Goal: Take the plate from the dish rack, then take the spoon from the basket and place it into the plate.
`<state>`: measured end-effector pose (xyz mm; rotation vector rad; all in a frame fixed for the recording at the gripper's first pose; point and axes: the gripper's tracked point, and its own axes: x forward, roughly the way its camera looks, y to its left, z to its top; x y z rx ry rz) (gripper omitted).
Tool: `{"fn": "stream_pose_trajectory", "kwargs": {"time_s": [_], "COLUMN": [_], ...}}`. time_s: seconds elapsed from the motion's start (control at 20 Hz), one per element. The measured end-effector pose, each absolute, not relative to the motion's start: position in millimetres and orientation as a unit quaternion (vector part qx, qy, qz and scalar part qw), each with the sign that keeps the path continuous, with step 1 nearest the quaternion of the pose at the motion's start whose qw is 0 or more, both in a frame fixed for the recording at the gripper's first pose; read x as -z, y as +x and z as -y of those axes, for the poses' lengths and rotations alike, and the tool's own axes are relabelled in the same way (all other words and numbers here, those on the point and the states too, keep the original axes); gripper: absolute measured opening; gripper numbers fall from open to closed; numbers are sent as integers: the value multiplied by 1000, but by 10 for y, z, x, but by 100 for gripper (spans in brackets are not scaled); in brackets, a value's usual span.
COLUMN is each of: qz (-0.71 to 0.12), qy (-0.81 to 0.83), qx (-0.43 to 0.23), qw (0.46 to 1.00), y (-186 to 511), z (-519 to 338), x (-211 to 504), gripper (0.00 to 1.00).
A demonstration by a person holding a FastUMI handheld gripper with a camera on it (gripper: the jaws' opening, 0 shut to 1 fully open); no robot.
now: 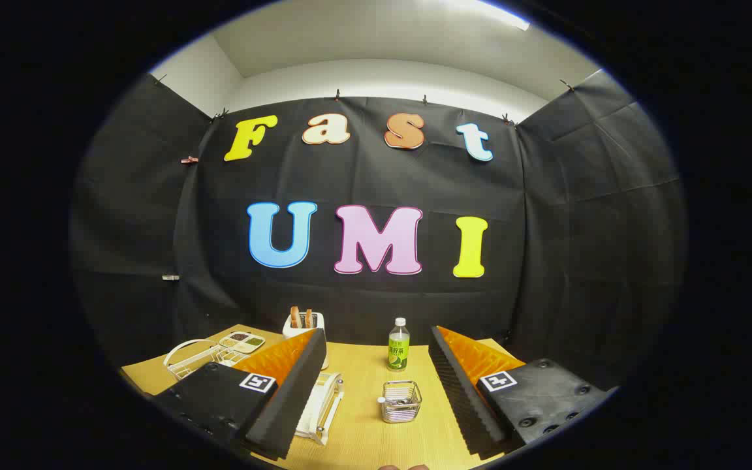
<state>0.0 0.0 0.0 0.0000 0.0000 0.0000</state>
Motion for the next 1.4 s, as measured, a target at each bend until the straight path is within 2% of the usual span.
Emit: {"fn": "stream_pose_trajectory", "kwargs": {"time_s": [0.8, 1.1, 1.4], "qz": [-30, -38, -88], "qy": [-8, -13, 2], "qx": [-15, -28, -47], "qw": [999, 999, 995], "y": [8, 178, 586], "z": [-183, -331, -655], "x": [194, 183, 330], "gripper": [97, 97, 97]}}
